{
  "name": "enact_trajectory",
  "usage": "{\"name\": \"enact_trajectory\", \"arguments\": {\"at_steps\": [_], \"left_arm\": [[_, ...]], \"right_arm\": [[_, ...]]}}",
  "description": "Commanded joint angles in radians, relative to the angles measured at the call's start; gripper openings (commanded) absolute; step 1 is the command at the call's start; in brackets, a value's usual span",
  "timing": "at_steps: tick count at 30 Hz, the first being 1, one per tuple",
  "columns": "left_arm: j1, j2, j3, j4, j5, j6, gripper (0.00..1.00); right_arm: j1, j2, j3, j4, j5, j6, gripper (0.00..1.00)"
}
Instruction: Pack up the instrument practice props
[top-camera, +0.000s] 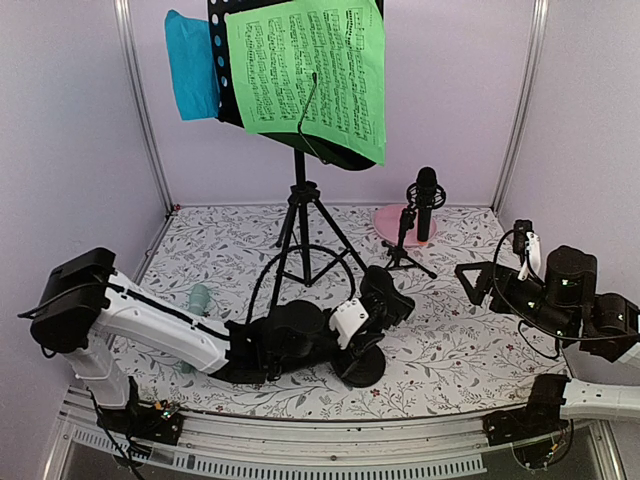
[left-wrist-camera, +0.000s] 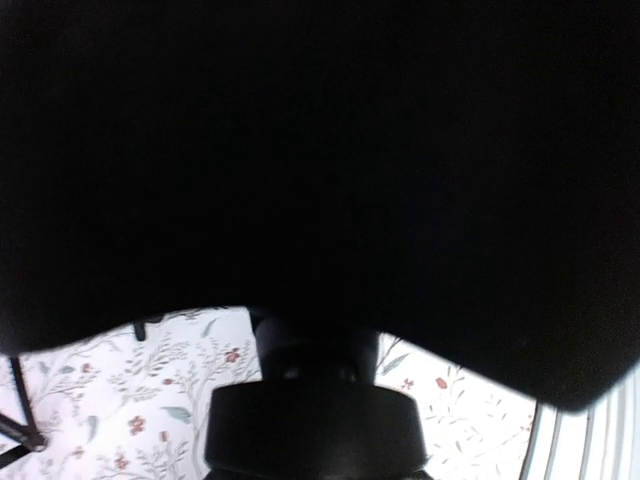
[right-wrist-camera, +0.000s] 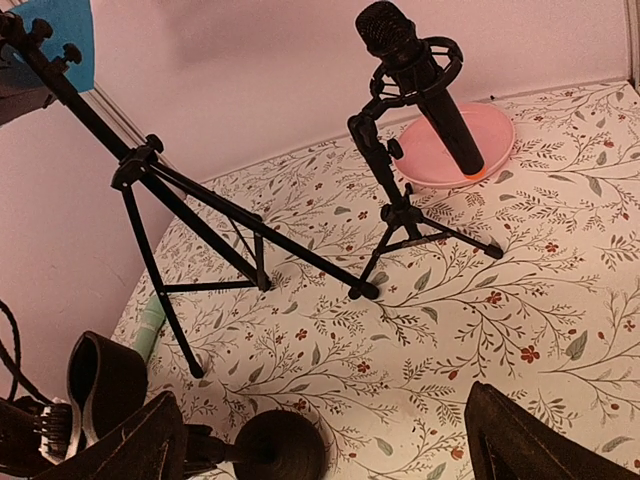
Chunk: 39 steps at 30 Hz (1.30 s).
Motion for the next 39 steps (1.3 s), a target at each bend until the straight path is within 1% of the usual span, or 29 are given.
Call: {"name": "enact_trajectory", "arguments": {"at_steps": [1, 7, 14, 20, 27, 31, 34, 39], "left_arm": [[0.023, -0.163, 0.05, -0.153, -0.082, 0.042, 0.0], [0.116, -0.37, -0.014, -0.284, -0.087, 0.039, 0.0], [0.185, -0.587, -0.088, -0.389, -0.173, 0.055, 0.0], [0.293, -0.746, -0.134, -0.478, -0.195, 0.04, 0.0], [0.491, -0.797, -0.112, -0.585, -0.171, 0.056, 0.0], [0.63, -0.825, -0.141, -0.555, -0.118, 0.041, 0.0], [0.763, -0.824, -0.173, -0.522, -0.081, 0.005, 0.0], [0.929, -0.804, -0.234, -0.44, -0.083, -0.049, 0.0]], "right_arm": [[-0.003, 0.017, 0.005, 0.035, 0.021, -0.017, 0.99], [-0.002, 0.052, -0.011, 0.1, 0.021, -0.051, 0.99], [-0.003, 0.08, -0.036, 0.157, 0.004, -0.058, 0.99], [-0.003, 0.103, -0.05, 0.205, -0.004, -0.063, 0.99], [-0.003, 0.129, -0.054, 0.229, -0.025, -0.064, 0.99], [-0.003, 0.117, -0.06, 0.211, -0.033, -0.044, 0.99], [-0.003, 0.1, -0.065, 0.199, -0.031, -0.032, 0.99], [-0.003, 0.075, -0.066, 0.173, -0.026, -0.018, 0.99]]}}
